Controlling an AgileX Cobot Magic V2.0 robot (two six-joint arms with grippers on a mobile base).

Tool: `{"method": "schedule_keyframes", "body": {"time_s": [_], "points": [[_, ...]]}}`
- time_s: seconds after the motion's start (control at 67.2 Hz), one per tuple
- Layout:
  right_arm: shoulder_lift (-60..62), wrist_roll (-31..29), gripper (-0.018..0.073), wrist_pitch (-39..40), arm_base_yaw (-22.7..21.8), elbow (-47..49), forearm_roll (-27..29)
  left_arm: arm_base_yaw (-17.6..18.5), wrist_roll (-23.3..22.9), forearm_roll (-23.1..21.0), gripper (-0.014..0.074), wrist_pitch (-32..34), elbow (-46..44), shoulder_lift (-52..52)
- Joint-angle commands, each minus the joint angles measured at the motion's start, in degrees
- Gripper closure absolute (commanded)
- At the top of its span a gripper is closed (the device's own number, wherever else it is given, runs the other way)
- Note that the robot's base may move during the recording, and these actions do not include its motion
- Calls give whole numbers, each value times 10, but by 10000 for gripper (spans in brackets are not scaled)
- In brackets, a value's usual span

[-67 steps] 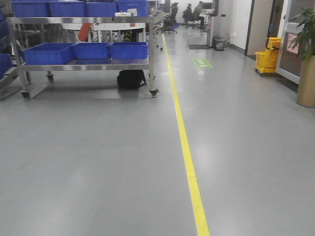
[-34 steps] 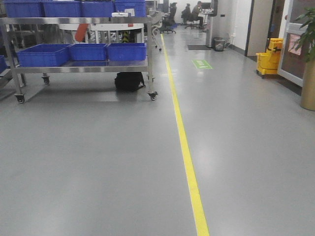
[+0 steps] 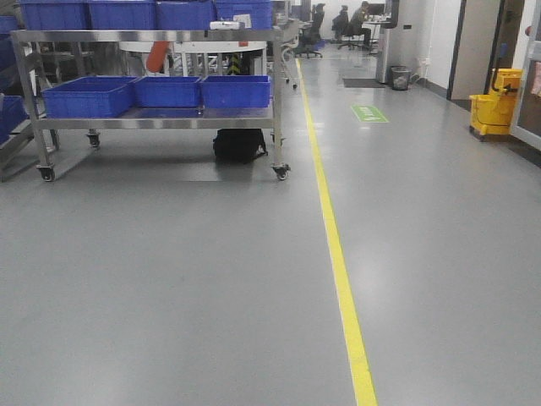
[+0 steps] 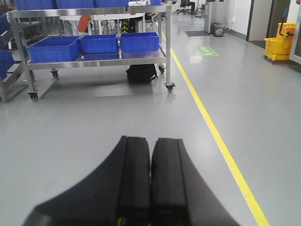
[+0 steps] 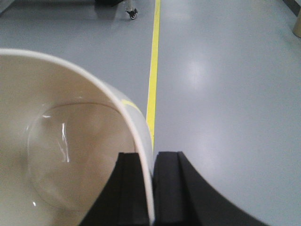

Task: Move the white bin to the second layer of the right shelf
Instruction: 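Drive along the yellow-lined aisle past the blue crate carts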

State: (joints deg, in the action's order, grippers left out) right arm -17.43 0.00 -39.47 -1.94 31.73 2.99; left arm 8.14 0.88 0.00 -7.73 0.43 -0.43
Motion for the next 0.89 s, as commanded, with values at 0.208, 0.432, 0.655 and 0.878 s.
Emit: {"method": "schedule_keyframes", "body": {"time_s": [0.208,0.432,0.655,0.878], "points": [[-5,0,503,57,-3,17,6,2,-2,0,512,50,21,-9],[-5,0,503,57,-3,17,6,2,-2,0,512,50,21,-9],[-5,0,503,57,-3,17,6,2,-2,0,512,50,21,-9],[-5,0,503,57,-3,17,6,2,-2,0,512,50,21,-9]]}}
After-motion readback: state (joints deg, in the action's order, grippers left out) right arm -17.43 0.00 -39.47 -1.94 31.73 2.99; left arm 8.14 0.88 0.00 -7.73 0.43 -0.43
